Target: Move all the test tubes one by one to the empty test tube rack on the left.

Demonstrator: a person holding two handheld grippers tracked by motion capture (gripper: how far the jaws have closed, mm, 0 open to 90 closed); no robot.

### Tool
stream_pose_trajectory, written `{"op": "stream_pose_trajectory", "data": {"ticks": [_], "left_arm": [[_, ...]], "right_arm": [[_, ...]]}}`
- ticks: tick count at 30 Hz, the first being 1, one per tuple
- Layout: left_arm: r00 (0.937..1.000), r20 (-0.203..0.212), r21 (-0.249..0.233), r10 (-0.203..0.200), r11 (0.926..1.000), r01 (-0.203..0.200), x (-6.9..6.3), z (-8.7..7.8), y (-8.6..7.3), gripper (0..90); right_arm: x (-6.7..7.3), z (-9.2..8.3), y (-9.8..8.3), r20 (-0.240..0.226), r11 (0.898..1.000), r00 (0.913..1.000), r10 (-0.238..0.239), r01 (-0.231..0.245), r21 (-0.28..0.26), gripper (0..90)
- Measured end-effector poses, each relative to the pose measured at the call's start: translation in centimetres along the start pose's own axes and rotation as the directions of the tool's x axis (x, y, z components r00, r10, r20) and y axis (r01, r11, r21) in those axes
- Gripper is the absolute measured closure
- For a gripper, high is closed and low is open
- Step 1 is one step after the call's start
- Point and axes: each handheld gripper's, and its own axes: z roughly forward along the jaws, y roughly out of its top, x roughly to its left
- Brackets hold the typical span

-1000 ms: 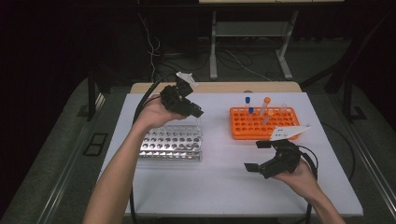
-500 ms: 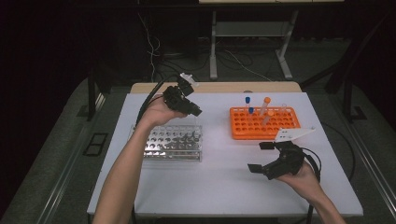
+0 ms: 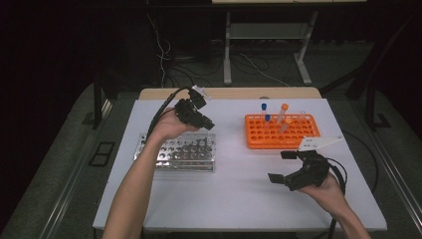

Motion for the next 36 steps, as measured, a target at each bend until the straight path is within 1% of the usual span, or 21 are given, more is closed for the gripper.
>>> {"op": "stream_pose_trajectory", "data": {"ticks": [2, 3, 4, 9, 15, 17, 19, 26, 28, 29, 32, 34, 36], "left_arm": [[1.0000, 0.006, 0.003, 0.004, 1.0000, -0.004, 0.1, 0.3, -0.2, 74.5], [1.0000, 0.006, -0.001, -0.003, 1.0000, 0.003, 0.0, 0.5, -0.4, 74.5], [1.0000, 0.004, -0.003, 0.000, 1.0000, 0.000, 0.0, 0.6, -0.5, 74.4], [0.9999, 0.009, -0.008, -0.013, 0.9999, 0.013, 0.1, 1.1, -1.1, 74.4], [0.9998, 0.009, -0.001, -0.016, 0.9999, 0.016, 0.2, 1.7, -1.5, 74.0], [0.9996, 0.017, 0.008, -0.022, 0.9997, 0.022, 0.2, 1.9, -1.6, 73.3], [0.9994, 0.029, 0.005, -0.021, 0.9998, 0.021, 0.1, 1.9, -1.5, 69.4], [0.9990, 0.025, -0.025, -0.036, 0.9990, 0.037, -0.3, 1.0, -1.3, 56.9], [0.9989, 0.019, -0.033, -0.042, 0.9985, 0.043, -0.4, 0.6, -1.3, 51.0], [0.9988, 0.018, -0.041, -0.046, 0.9981, 0.046, -0.5, 0.4, -1.4, 49.8], [0.9984, -0.002, -0.057, -0.057, 0.9967, 0.057, -0.7, -0.3, -1.4, 42.8], [0.9983, -0.006, -0.069, -0.059, 0.9959, 0.058, -1.0, -0.9, -1.5, 39.7], [0.9982, -0.015, -0.074, -0.058, 0.9956, 0.056, -1.2, -1.4, -1.6, 34.7]], "right_arm": [[-0.1, -0.1, 0.0, 0.002, 1.000, 1.0000, 0.003, -0.003, -0.001, 0.3], [-0.1, -0.1, -0.1, 0.003, 1.000, 1.0000, 0.004, -0.004, -0.002, 0.3], [-0.1, -0.2, -0.1, 0.004, 1.000, 1.0000, 0.005, -0.005, -0.002, 0.3], [-0.3, -0.4, -0.2, 0.013, 1.000, 0.9999, 0.010, -0.010, -0.004, 0.3], [-0.7, -0.9, -0.4, 0.024, 1.000, 0.9995, 0.020, -0.020, -0.009, 0.3], [-0.7, -1.0, -0.4, 0.027, 1.000, 0.9994, 0.022, -0.022, -0.008, 0.3], [-0.9, -1.1, -0.5, 0.031, 1.000, 0.9993, 0.023, -0.023, -0.008, 0.3], [-1.3, -1.7, -0.7, 0.045, 0.999, 0.9984, 0.033, -0.033, -0.003, 0.3], [-1.5, -1.9, -0.7, 0.051, 0.999, 0.9981, 0.033, -0.033, -0.001, 0.3], [-1.6, -2.0, -0.7, 0.057, 0.999, 0.9979, 0.032, -0.032, 0.001, 0.3], [-1.9, -2.3, -0.6, 0.069, 1.000, 0.9971, 0.030, -0.031, 0.005, 0.3], [-2.2, -2.6, -0.6, 0.082, 0.999, 0.9961, 0.034, -0.035, 0.008, 0.3], [-2.6, -2.8, -0.5, 0.093, 0.999, 0.9949, 0.038, -0.040, 0.015, 0.3]]}}
